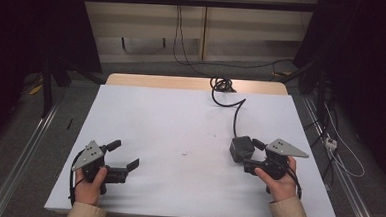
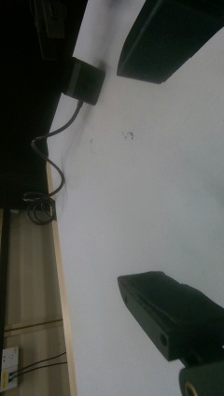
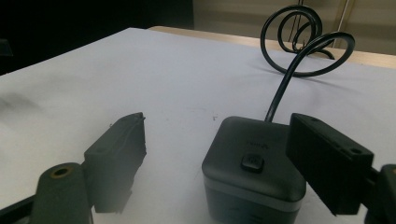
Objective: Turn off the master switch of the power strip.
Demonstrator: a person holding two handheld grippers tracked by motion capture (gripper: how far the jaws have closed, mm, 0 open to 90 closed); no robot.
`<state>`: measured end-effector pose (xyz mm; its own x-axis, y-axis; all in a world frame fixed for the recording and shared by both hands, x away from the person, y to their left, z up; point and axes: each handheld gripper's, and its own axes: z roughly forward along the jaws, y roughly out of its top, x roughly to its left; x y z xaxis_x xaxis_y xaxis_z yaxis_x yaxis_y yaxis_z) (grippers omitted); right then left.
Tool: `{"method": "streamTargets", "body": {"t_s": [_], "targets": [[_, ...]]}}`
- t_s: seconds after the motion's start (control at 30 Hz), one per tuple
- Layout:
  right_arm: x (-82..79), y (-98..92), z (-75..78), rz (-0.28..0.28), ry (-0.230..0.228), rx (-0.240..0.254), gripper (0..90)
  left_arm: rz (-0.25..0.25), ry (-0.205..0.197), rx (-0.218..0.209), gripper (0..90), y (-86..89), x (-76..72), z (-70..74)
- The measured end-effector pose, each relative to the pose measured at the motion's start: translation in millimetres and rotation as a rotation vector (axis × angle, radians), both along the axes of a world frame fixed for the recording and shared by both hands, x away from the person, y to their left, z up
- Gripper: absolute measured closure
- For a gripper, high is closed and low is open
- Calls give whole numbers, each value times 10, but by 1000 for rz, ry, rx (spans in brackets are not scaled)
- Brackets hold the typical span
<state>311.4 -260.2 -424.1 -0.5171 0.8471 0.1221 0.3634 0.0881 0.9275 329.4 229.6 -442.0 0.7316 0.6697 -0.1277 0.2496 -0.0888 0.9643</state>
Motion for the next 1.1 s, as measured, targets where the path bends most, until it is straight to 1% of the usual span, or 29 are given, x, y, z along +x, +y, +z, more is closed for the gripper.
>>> {"method": "streamTargets", "body": {"t_s": [0.13,0.2,0.33,0.4,0.63,0.97,1.1], "targets": [[-28,-19,-1,4,1,2,187,-1,0,1,21,1,-1,0],[-44,-25,3,6,2,13,183,-1,-2,3,21,4,0,0],[-77,-30,-2,15,4,5,175,2,1,4,21,7,-3,1],[-89,-36,-12,19,5,10,172,2,0,4,21,10,-3,2],[-131,-67,-20,16,5,16,163,1,-2,5,21,16,-1,2],[-178,-110,-51,23,7,4,153,4,1,1,21,18,-6,5],[-206,-141,-55,23,6,10,152,2,0,1,21,17,-5,6]]}}
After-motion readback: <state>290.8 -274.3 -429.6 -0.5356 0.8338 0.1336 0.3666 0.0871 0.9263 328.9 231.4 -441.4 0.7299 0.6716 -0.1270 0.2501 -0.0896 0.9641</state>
